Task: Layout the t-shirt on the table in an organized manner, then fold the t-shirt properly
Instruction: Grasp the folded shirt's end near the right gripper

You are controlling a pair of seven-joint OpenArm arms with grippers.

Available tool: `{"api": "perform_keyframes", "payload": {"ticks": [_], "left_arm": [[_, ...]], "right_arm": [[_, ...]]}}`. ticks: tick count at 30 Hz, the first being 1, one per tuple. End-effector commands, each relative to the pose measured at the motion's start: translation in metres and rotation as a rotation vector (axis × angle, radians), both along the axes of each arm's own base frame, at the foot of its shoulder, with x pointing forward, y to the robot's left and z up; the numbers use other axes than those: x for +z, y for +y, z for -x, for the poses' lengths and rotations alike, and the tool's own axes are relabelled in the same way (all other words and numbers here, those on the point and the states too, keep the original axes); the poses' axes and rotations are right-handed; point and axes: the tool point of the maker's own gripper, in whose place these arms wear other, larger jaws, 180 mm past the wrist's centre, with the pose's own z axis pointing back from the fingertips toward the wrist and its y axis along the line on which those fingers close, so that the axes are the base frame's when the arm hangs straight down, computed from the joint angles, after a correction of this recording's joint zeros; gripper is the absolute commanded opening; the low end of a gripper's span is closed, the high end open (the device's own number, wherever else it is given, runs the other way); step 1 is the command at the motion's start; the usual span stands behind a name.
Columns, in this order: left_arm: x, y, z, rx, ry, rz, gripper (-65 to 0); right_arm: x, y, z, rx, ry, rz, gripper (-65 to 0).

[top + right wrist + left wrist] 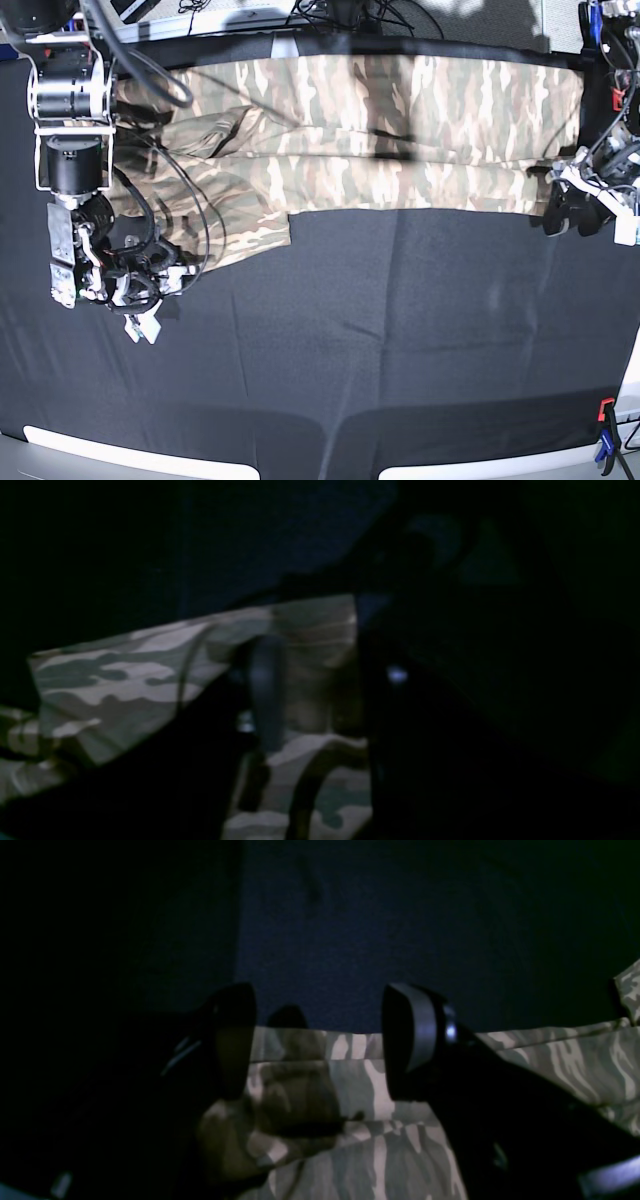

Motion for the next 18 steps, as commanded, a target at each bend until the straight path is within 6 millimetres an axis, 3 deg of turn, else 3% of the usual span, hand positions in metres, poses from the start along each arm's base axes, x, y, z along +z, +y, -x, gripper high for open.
{"api": "perform_keyframes", "payload": {"ticks": [1, 3, 6, 14, 18], "left_arm": [[0.017, 0.002, -0.008, -0.007, -0.06, -0.007, -27.9], [0.017, 0.002, -0.008, -0.007, -0.06, -0.007, -27.9], [0.017, 0.002, -0.008, -0.007, -0.06, -0.007, -27.9], [0.017, 0.002, -0.008, -0.007, -0.059, -0.007, -27.9], [0.016, 0.002, -0.008, -0.007, -0.059, -0.007, -27.9]], "right_arm": [[0.013, -0.002, -0.009, 0.024, -0.027, 0.004, -52.1], [0.013, 0.002, -0.006, 0.078, -0.031, 0.002, -60.0], [0.014, 0.005, -0.002, 0.155, -0.038, 0.002, -64.6], [0.023, -0.012, 0.0, 0.158, -0.148, 0.048, -65.0], [0.038, 0.0, 0.02, 0.247, -0.266, 0.089, -65.0]]}}
